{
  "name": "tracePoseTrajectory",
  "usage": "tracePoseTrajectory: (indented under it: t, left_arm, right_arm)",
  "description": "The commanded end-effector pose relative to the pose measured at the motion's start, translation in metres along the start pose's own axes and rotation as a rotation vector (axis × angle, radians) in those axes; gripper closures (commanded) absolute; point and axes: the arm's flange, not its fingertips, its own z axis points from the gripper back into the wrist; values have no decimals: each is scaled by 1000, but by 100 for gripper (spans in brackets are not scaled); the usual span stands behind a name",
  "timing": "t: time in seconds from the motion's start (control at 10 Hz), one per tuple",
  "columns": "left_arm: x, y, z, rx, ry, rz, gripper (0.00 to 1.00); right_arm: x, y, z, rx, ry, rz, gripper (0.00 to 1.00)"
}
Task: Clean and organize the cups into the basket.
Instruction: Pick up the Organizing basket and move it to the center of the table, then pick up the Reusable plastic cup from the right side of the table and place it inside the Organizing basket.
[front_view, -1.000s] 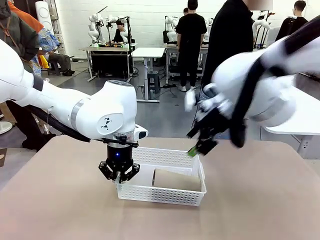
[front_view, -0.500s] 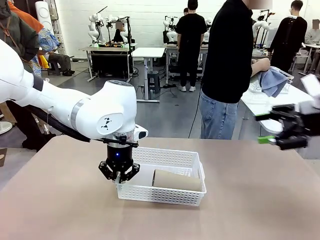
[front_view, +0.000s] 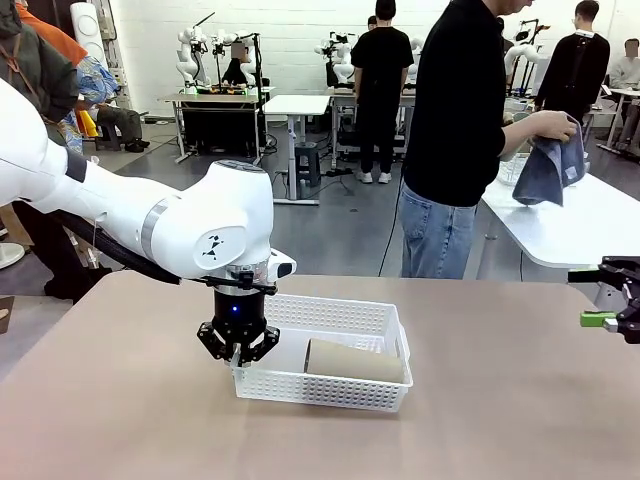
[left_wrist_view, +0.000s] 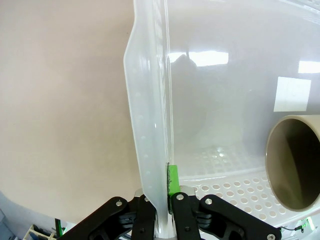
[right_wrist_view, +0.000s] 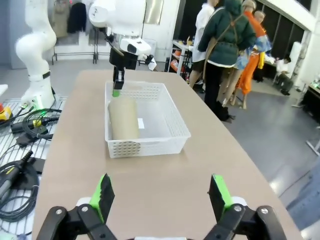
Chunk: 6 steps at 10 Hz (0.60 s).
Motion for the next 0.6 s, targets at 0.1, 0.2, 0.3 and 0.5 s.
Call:
tracePoseTrajectory:
  t: [0.1,0.2,0.3,0.5]
  left_arm:
    - [0,-1,-2,4,1,-2,100]
    - [0,-1,-2,4,1,-2,100]
    - [0,-1,-2,4,1,-2,100]
    - [0,-1,-2,4,1,-2,100]
  right_arm:
    - [0,0,0,0,0,0,0]
    - [0,0,0,0,0,0,0]
    - [0,0,0,0,0,0,0]
    - [0,0,0,0,0,0,0]
